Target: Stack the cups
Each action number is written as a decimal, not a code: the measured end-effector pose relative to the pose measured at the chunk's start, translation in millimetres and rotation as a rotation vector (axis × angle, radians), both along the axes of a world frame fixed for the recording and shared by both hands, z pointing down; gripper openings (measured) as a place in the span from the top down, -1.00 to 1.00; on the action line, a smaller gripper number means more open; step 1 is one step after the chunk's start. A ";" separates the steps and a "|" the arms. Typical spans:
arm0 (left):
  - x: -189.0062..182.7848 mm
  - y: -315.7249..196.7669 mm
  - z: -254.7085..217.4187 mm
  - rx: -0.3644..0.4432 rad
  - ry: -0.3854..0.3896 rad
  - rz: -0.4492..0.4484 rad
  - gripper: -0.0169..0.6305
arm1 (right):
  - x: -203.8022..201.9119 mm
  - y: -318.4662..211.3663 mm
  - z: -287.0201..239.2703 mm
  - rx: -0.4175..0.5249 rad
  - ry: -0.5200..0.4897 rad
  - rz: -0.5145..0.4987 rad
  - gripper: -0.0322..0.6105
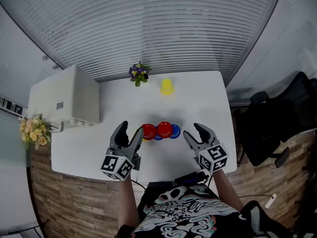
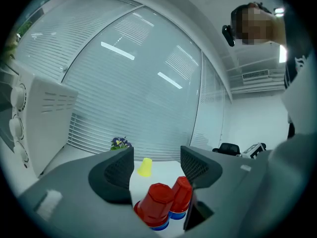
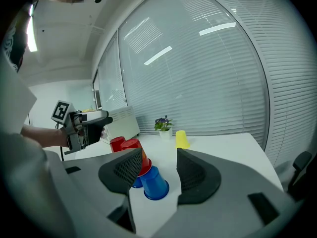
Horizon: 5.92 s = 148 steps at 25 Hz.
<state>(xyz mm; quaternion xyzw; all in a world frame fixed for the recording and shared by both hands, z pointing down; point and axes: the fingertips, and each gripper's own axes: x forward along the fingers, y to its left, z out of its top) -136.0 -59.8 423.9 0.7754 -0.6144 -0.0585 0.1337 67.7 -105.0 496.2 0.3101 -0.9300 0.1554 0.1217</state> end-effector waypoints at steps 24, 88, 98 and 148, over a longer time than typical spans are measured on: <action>-69.4 -74.2 87.3 -0.226 -0.053 0.038 0.11 | -60.9 -119.4 24.0 0.025 0.121 0.015 0.19; -62.8 -92.9 111.2 -0.268 -0.093 0.168 0.33 | -87.6 -146.0 -1.1 0.163 0.199 -0.091 0.18; -50.0 -50.3 62.5 -0.203 -0.145 0.079 0.33 | -68.1 -78.0 -57.4 0.179 0.123 -0.065 0.18; -24.6 -25.5 31.6 -0.184 -0.134 0.116 0.34 | -142.3 31.7 -59.3 0.116 0.199 -0.285 0.16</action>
